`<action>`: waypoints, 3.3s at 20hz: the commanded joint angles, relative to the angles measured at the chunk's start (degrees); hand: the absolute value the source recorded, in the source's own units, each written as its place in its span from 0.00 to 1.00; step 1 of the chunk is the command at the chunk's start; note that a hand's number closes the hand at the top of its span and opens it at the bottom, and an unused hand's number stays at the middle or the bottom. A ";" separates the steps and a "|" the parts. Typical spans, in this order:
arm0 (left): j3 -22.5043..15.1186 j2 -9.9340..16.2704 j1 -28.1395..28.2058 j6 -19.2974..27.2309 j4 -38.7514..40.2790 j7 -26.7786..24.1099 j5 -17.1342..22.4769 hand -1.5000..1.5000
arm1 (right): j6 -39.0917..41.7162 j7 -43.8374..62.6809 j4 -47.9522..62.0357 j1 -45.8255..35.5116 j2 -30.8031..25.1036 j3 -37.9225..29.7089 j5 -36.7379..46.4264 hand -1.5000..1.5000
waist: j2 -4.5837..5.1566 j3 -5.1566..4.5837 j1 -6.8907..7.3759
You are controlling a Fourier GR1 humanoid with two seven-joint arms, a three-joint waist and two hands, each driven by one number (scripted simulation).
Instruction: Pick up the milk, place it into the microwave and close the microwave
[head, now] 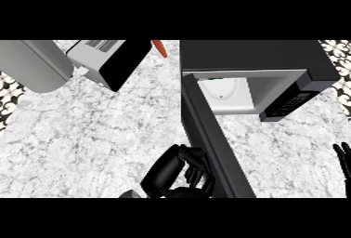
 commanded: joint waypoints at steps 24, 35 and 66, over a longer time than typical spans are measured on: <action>-16.39 -0.20 -34.73 22.17 23.07 -2.95 35.76 1.00 | 11.95 13.14 -18.51 -6.22 -8.67 2.11 -12.64 0.00 | 2.70 -0.38 -12.02; -12.41 -0.21 -44.85 23.97 30.33 -5.18 42.94 1.00 | 13.44 16.06 -20.85 -8.83 -11.68 1.75 -16.17 0.00 | 4.02 -0.08 -17.68; -8.51 -0.12 -56.78 27.57 40.58 -9.09 52.89 1.00 | 15.65 23.10 -20.52 -15.83 -22.10 -2.60 -24.93 0.00 | 6.24 0.23 -24.13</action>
